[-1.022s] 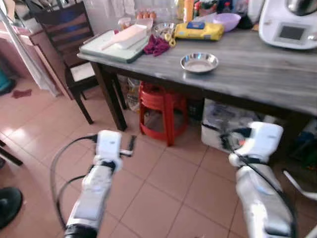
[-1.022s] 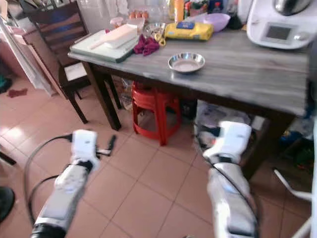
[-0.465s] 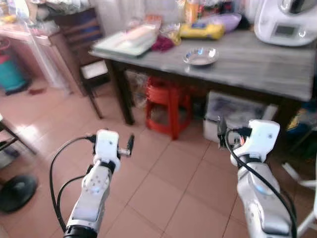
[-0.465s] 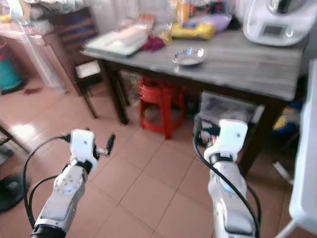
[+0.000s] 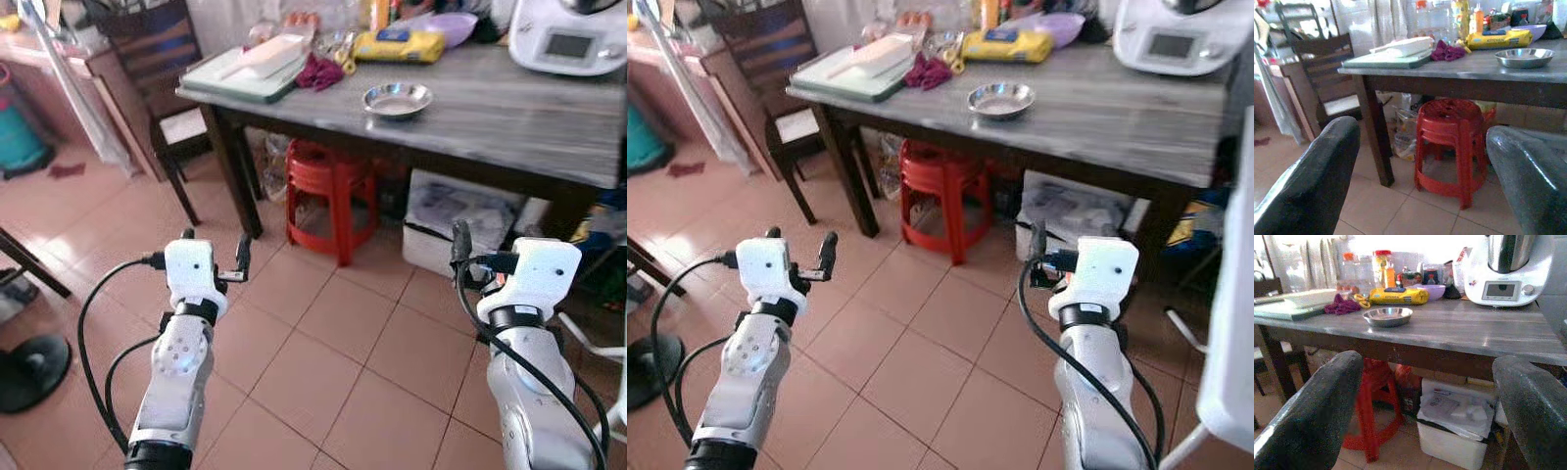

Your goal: Setting the table

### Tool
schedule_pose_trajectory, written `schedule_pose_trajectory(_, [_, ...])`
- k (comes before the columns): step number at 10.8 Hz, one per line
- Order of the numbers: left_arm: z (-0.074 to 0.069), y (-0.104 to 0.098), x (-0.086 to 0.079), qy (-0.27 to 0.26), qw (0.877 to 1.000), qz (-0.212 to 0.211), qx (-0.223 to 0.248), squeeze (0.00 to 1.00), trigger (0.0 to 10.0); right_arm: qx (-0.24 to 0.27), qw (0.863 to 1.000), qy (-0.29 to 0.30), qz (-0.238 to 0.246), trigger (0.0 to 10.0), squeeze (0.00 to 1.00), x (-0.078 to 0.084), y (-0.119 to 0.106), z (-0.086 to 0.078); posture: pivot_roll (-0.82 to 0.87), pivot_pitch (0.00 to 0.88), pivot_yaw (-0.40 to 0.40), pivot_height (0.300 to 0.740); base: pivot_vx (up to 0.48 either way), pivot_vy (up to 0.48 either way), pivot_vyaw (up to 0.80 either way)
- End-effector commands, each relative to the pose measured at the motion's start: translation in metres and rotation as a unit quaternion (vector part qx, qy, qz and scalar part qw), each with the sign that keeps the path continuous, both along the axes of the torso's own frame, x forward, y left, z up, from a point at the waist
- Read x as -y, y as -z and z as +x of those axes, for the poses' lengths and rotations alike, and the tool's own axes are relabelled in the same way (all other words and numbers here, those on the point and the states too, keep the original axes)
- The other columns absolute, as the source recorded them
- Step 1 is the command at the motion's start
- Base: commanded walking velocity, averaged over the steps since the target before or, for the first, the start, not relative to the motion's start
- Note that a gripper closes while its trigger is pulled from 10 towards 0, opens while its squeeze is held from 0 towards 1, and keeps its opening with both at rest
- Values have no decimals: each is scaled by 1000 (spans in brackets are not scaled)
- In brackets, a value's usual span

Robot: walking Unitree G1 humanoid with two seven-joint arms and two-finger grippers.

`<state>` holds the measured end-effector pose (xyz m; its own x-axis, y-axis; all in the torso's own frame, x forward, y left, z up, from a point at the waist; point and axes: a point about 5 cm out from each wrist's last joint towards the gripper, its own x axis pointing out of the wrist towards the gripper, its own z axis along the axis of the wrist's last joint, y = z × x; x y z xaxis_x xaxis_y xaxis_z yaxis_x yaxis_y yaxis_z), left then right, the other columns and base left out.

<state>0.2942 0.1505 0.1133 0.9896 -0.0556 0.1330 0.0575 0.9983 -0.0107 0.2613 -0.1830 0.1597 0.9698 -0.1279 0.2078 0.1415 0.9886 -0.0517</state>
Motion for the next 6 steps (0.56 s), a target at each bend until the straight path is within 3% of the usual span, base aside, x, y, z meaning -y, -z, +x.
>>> schedule_pose_trajectory(1, [-3, 5, -2, 16, 1000, -5, -6, 0, 10000, 3, 1000, 5, 1, 10000, 0, -1, 0, -2, -97, 55, 120, 740, 0, 0, 0])
schedule_pose_trajectory(4, [-11, 20, -8, 13, 999, -38, -33, 0, 10000, -34, 999, 22, 10, 10000, 0, 0, 14, -5, -96, 55, 118, 740, 0, 0, 0])
schedule_pose_trajectory(6, [-14, 22, -5, 34, 997, -59, -48, 0, 10000, -24, 1000, 7, 19, 10000, 0, -3, 21, -10, -94, 55, 116, 740, 0, 0, 0])
